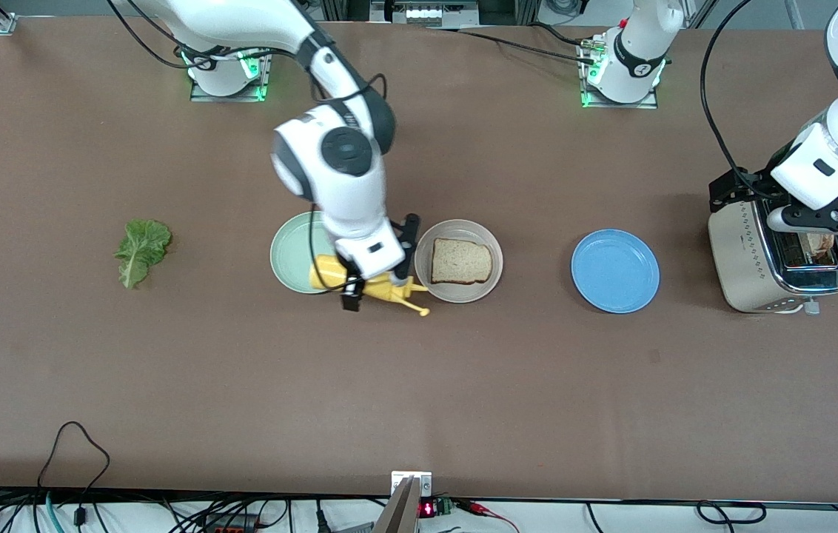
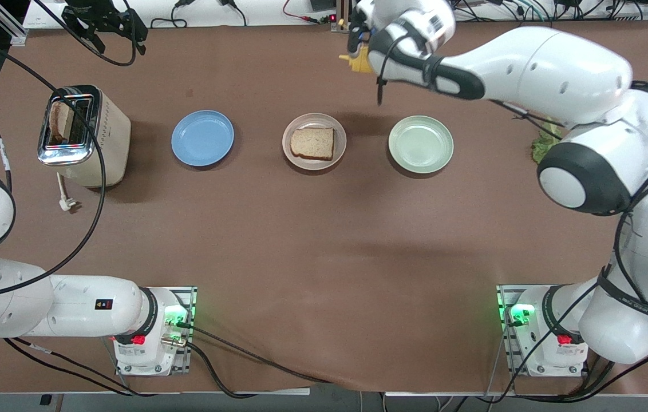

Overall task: Make sandwich in beige plate with both arms
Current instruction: 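Carry the yellow bottle back beside the lettuce with the right gripper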

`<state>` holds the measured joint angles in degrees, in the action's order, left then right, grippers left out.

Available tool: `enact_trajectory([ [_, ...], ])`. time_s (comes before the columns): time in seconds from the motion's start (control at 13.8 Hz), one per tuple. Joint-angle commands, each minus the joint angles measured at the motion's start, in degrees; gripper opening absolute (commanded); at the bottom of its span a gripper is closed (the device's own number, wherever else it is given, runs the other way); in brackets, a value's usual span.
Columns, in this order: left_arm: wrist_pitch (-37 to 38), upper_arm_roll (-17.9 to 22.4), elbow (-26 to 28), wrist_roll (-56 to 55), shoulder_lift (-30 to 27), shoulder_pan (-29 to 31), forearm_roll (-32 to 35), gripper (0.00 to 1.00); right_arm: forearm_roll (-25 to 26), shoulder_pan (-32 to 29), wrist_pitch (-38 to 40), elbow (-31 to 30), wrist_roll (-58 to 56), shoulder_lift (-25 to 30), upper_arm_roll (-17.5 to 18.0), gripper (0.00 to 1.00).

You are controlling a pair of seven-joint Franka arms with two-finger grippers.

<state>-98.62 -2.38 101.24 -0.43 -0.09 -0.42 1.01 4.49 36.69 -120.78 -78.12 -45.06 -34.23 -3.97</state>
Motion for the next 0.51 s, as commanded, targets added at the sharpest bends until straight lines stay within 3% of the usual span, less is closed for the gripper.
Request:
enact_trajectory([
  [0.0, 1.0, 0.0, -0.8, -0.1, -0.3, -0.1, -1.1, 1.0, -10.1, -5.9, 0.5, -4.8, -11.1, 5.7, 1.1, 0.42],
  [0.43, 1.2, -0.1, -0.8, -0.2, -0.3, -0.1, -1.0, 1.0, -29.9, -15.3, 1.2, -11.7, -31.6, 10.4, 1.1, 0.45],
])
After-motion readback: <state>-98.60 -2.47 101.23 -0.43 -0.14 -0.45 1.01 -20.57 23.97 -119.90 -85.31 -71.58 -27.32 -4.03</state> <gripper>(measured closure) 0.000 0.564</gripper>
